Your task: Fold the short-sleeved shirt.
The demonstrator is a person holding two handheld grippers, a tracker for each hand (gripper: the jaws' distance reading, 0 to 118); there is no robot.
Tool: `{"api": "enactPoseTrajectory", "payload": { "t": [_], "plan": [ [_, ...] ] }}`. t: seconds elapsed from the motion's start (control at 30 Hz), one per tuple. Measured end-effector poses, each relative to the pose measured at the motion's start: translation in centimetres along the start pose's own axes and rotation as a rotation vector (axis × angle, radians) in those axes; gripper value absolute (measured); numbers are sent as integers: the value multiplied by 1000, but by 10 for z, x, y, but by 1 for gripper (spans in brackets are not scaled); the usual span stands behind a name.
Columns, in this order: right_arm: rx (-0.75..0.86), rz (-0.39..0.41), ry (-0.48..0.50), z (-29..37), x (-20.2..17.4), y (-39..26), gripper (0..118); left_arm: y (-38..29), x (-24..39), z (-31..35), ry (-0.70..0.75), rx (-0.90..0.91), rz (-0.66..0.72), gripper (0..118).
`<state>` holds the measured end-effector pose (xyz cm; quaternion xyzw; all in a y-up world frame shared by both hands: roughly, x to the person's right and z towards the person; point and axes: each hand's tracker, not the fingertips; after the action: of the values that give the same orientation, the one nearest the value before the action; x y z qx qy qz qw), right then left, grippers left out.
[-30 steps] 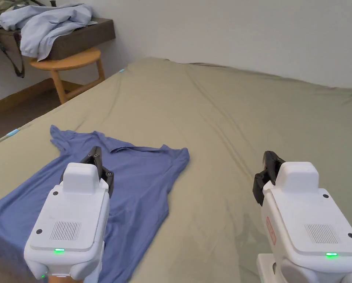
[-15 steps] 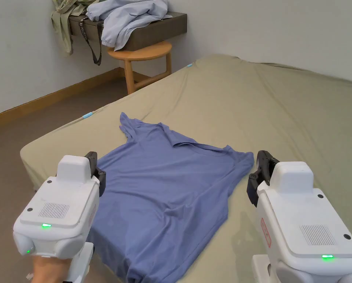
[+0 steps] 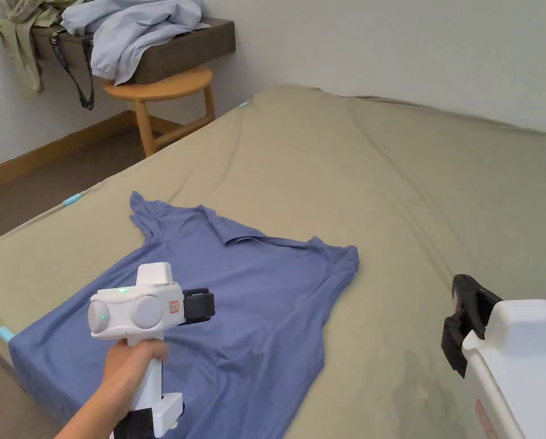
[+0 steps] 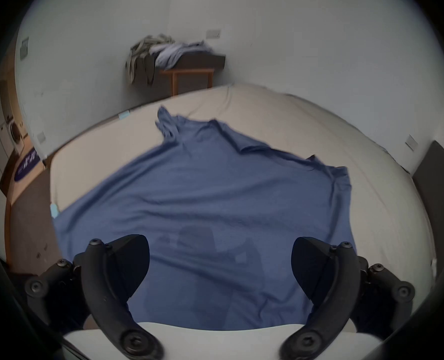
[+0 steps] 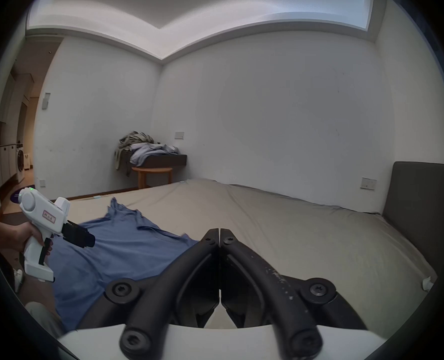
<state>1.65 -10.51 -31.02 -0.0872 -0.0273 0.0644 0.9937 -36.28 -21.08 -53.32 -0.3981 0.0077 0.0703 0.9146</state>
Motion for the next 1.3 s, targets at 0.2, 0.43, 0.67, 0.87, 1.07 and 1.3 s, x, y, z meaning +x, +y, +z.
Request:
{"api": "enactPoseTrajectory", "payload": {
  "t": [0.2, 0.43, 0.67, 0.87, 1.07, 1.3],
  "plan": [
    [-63, -3, -57, -13, 23, -17, 1, -12, 8, -72, 103, -210, -72, 74],
    [-91, -19, -67, -20, 25, -24, 1, -21, 30, -63, 90, -142, -207, 23],
    [-83, -26, -60, -15, 30, -23, 1, -28, 37, -61, 123, -112, -350, 0],
    [-73, -50, -83, -2, 46, -21, 1, -13, 21, 6, -59, 33, -158, 0],
    [-33, -87, -110, 28, 66, -12, 1, 19, 52, 106, -253, 183, -123, 0],
    [27, -103, -157, 76, 97, -1, 1, 50, 150, 230, -521, 374, -247, 0]
  ]
}}
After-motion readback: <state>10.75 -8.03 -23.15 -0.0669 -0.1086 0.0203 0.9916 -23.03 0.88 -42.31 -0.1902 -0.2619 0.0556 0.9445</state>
